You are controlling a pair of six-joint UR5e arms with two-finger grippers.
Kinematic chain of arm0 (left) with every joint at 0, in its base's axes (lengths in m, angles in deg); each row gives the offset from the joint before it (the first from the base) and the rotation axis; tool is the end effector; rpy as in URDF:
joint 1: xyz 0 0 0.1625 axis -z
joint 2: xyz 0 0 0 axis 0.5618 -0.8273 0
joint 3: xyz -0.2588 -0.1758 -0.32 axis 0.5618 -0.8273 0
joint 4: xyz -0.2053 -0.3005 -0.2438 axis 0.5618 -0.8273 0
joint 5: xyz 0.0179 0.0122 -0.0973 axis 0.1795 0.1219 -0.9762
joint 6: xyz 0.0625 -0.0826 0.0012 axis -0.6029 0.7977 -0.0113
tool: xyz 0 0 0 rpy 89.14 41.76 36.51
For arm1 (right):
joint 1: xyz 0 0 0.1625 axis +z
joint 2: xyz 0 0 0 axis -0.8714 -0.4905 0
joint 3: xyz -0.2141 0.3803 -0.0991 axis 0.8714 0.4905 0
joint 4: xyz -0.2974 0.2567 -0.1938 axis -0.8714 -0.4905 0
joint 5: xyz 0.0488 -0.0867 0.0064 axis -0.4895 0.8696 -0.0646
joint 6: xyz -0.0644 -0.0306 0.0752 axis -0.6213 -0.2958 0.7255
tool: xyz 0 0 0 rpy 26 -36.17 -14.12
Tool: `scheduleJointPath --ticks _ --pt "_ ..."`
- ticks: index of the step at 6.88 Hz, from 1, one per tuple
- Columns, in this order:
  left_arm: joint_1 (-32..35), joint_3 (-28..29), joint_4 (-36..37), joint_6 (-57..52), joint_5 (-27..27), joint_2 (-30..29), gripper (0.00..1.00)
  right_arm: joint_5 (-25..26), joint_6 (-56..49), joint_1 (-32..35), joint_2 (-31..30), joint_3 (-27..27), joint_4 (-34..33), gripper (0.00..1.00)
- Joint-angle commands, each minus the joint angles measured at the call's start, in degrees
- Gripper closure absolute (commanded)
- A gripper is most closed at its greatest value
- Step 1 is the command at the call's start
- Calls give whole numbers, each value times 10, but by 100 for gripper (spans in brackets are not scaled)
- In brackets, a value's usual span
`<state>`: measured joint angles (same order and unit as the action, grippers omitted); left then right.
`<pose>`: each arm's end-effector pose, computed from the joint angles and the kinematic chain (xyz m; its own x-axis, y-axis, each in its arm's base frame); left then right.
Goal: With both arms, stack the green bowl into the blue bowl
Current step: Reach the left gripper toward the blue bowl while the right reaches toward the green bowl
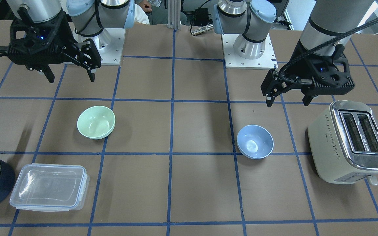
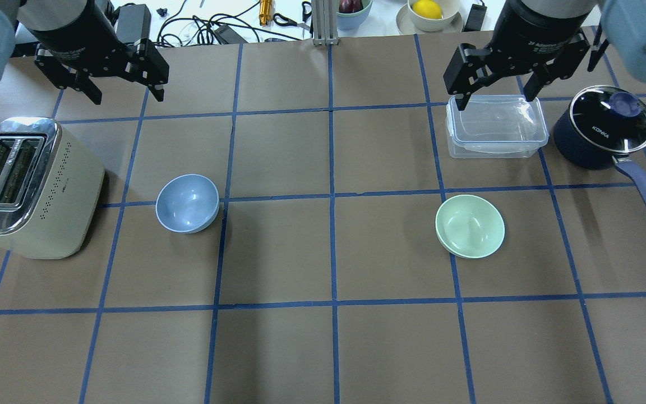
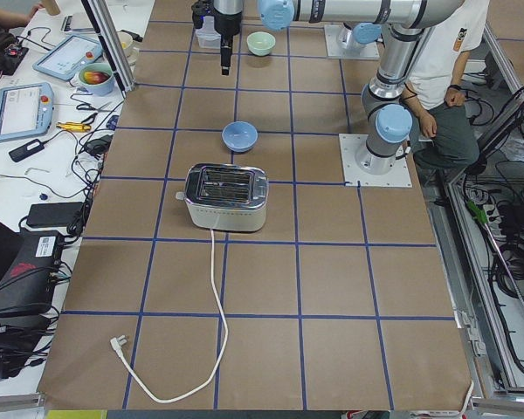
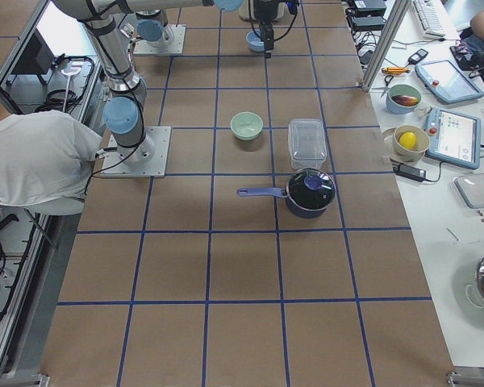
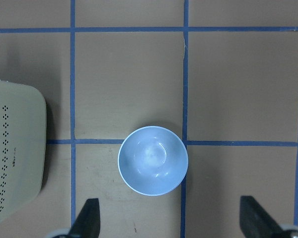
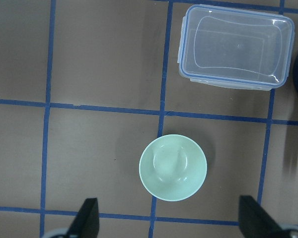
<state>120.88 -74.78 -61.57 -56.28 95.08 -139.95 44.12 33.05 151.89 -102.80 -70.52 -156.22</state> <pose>-0.0970 -0.5676 0.5241 -0.9988 -0.0268 -0.0402 -0.0223 0.9940 -0.1072 0.1434 -0.5208 0.5487 -0.9968 -0.0781 0.0180 -0.0794 0.9934 -0.0826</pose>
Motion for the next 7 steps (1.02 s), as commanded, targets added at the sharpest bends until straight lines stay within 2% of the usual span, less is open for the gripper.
scheduleJointPath --ticks 1,3,4,6,7 --pt "2 -6 1 0 0 2 0 -34 4 -29 -3 2 2 0" --pt "14 -20 -2 -12 3 -8 0 -31 6 -28 -7 1 9 0" --pt "15 -77 39 -6 2 -24 0 -31 6 -28 -7 1 10 0" --pt "15 -254 292 -8 0 -58 0 -29 2 -29 -4 -3 26 0" --pt "22 -305 346 -6 0 -82 0 -27 -3 -35 6 -30 47 0"
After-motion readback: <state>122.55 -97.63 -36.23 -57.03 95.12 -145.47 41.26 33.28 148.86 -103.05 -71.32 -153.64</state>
